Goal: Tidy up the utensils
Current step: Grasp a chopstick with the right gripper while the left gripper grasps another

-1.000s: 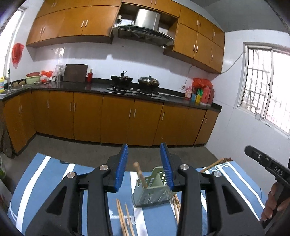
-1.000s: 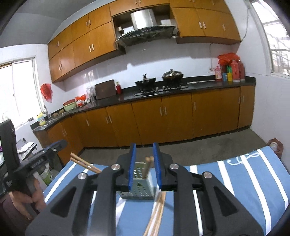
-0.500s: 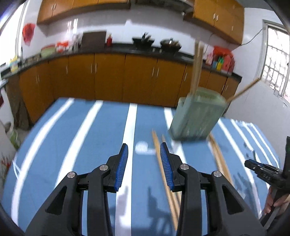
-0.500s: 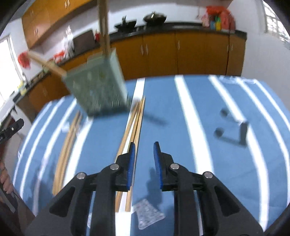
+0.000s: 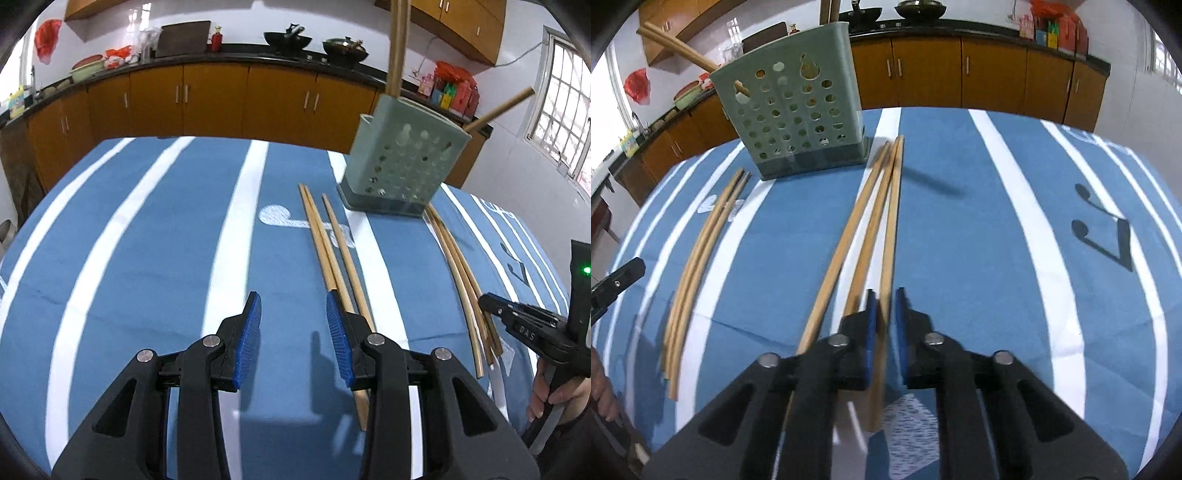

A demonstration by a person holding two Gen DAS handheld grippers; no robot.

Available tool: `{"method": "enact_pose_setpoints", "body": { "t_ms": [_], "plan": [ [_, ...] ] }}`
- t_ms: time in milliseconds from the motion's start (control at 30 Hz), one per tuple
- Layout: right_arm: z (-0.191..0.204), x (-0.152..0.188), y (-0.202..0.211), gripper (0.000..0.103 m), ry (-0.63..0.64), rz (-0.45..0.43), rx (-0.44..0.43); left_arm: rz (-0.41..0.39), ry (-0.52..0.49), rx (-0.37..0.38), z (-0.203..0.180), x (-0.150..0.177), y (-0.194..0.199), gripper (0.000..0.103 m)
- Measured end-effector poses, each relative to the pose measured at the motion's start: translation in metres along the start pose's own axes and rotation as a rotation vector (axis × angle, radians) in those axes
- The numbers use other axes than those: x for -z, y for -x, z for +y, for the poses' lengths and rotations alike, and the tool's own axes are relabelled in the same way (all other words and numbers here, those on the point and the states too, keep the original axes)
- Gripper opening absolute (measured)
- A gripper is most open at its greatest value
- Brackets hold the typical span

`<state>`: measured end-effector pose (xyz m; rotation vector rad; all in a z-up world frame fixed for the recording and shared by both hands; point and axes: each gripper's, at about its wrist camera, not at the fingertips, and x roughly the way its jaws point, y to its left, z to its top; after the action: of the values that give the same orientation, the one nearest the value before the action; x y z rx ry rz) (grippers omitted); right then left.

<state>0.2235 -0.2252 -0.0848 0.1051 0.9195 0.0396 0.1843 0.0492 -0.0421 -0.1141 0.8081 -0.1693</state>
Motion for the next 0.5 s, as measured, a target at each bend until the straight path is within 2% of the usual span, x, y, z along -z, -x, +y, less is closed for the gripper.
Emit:
{"method": "enact_pose_setpoints", "body": {
  "t_ms": [167,367,500],
  "plan": [
    [-0.025,-0.003,0.000,0.008,-0.094,-0.017,0.077,0.020,-0.014,0.023,-0.009,0.005,-0.005,0.037],
    [-0.033,-0.002,0.002,0.008,-0.098,-0.020,0.084,0.050,-0.048,0.050,-0.021,0.012,-0.012,0.028],
    [-0.033,-0.001,0.002,0.008,-0.088,-0.022,0.083,0.072,-0.084,0.035,-0.030,0.017,-0.016,0.023]
  ]
}}
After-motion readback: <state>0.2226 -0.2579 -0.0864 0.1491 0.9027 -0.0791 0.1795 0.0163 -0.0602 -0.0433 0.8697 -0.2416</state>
